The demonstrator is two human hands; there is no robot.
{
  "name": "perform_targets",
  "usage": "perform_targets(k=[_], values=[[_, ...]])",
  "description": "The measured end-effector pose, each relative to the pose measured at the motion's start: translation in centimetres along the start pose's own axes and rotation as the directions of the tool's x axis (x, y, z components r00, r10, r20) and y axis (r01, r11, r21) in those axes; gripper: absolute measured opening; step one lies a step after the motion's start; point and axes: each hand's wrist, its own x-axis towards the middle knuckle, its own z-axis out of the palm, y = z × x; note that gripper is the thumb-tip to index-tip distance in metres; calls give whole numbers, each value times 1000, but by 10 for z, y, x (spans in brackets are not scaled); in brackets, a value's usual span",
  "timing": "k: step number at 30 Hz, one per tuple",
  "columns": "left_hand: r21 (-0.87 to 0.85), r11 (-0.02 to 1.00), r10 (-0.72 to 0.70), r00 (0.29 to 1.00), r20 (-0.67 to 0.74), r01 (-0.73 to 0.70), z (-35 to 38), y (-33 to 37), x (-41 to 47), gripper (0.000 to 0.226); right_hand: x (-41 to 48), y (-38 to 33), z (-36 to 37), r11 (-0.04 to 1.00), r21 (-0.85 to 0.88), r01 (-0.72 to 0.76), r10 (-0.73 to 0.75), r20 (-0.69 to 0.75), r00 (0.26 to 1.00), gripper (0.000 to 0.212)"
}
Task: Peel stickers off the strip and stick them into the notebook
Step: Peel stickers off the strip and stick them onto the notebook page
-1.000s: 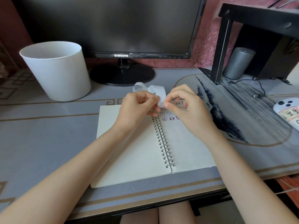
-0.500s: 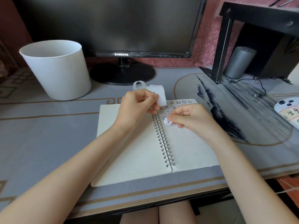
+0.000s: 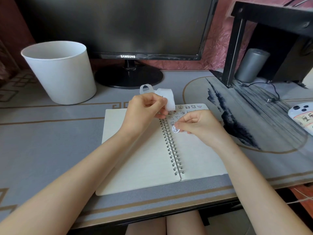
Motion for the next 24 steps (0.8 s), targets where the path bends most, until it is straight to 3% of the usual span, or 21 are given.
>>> perform_targets(k=[24], values=[[12,1000,-2,1000,3,2,0,0,0,22,4,8,4,996,-92,21,-26,-55,998,6]])
